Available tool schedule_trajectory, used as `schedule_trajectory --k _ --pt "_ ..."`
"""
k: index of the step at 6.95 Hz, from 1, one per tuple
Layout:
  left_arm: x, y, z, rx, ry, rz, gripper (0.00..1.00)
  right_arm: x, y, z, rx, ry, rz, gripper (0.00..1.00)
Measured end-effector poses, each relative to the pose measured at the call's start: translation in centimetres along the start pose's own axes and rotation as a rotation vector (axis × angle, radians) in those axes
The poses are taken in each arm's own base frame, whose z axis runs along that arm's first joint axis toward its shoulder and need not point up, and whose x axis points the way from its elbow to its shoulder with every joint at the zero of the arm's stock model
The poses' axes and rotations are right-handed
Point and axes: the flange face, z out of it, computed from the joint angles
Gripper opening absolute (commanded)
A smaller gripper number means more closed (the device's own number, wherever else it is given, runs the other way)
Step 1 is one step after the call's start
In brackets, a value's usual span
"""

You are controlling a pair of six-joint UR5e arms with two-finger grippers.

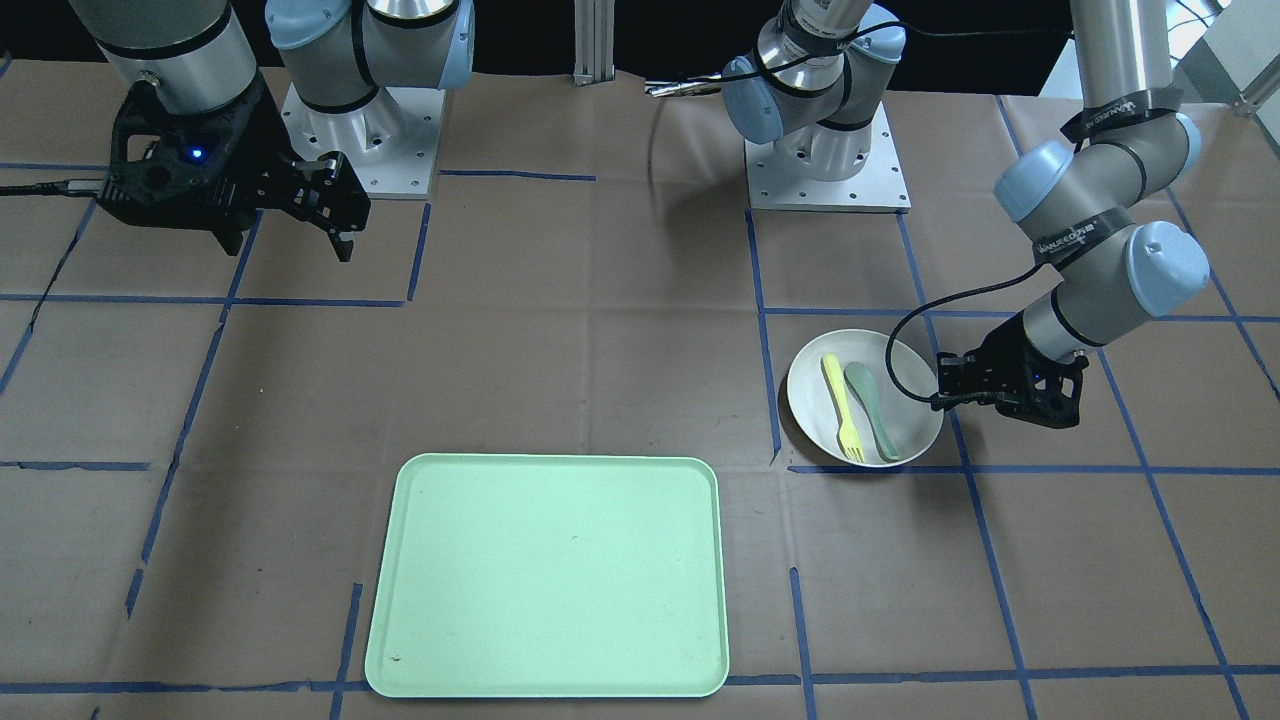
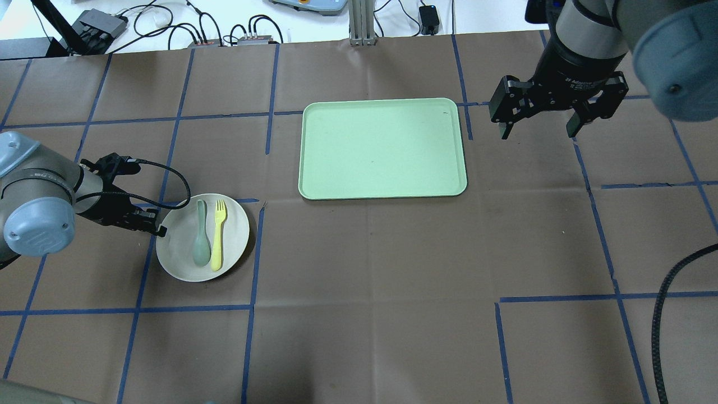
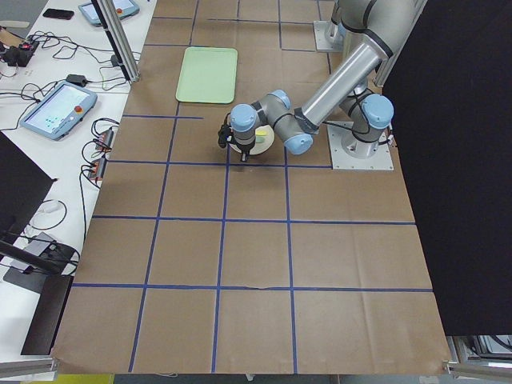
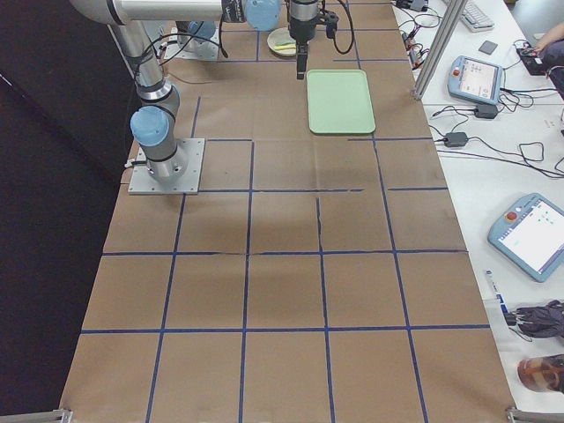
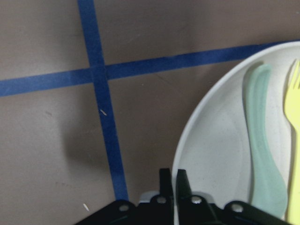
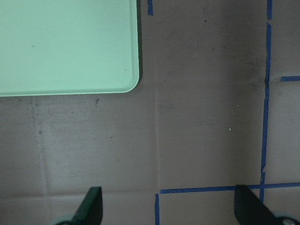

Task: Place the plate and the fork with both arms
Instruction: 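Carry the plate with the left gripper onto the green tray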

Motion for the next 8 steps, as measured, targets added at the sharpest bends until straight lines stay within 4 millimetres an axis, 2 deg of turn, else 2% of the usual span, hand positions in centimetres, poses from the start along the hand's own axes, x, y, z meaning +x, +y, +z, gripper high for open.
schedule_trajectory --k 2,3,4,6,8 --pt "2.2 -0.9 -1.2 0.030 -0.006 -0.043 0.00 0.1 0.1 -0.1 0.001 0.001 0.001 1.00" --pt "4.9 -2.6 -1.6 0.044 -0.006 -0.035 0.00 0.1 0.1 -0.1 0.002 0.002 0.002 1.00" --pt "8.4 -5.3 -2.1 0.062 -0.008 -0.019 0.00 0.1 0.2 -0.2 0.002 0.002 0.002 1.00" --pt "16.2 -12.5 -2.3 0.082 0.005 0.026 0.00 0.1 0.2 -0.2 0.003 0.001 0.002 1.00" --pt "24.1 -20.7 0.2 0.075 0.016 0.065 0.00 0.1 0.2 -0.2 0.003 0.001 0.002 1.00"
